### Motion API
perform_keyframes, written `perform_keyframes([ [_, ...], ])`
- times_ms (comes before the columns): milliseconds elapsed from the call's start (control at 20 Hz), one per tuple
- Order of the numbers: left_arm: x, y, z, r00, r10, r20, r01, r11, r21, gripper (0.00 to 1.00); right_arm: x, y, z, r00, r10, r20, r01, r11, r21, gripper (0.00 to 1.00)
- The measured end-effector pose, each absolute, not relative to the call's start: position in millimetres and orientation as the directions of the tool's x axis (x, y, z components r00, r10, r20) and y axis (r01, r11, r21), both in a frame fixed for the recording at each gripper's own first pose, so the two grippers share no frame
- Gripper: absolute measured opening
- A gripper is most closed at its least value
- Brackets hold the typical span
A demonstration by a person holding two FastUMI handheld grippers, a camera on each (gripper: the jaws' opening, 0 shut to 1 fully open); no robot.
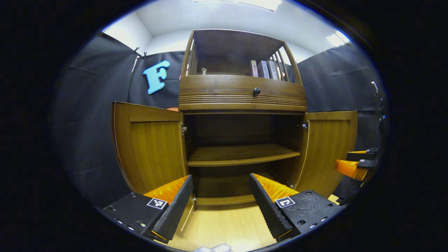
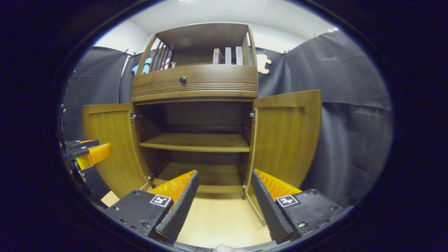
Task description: Open the right door of the double-door shoe cabinet with the right hand, and open the left door with the left hand.
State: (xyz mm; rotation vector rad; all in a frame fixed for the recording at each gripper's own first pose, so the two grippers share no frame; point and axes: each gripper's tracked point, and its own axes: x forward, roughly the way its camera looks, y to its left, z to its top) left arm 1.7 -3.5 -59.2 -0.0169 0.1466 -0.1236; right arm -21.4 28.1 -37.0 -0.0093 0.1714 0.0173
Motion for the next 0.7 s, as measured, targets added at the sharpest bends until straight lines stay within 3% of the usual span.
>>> perform_keyframes([
  [500,2,-19,-52,0.983,-0.12,-0.138,0.12,0.993,-0.012,0.96,-15,23,-34,0.985,0.052,-0.167,-0.053,0.999,-0.006,0.96],
  [550,2,-21,-52,0.983,-0.122,-0.134,0.122,0.992,-0.007,1.0,-16,22,-34,0.985,0.052,-0.167,-0.053,0.999,-0.003,0.96],
  [650,4,-25,-53,0.983,-0.12,-0.136,0.12,0.993,-0.006,0.96,-16,20,-33,0.985,0.057,-0.163,-0.058,0.998,0.001,0.96],
  [700,4,-28,-53,0.983,-0.121,-0.137,0.121,0.993,-0.011,1.0,-16,20,-32,0.985,0.061,-0.161,-0.062,0.998,-0.001,0.96],
])
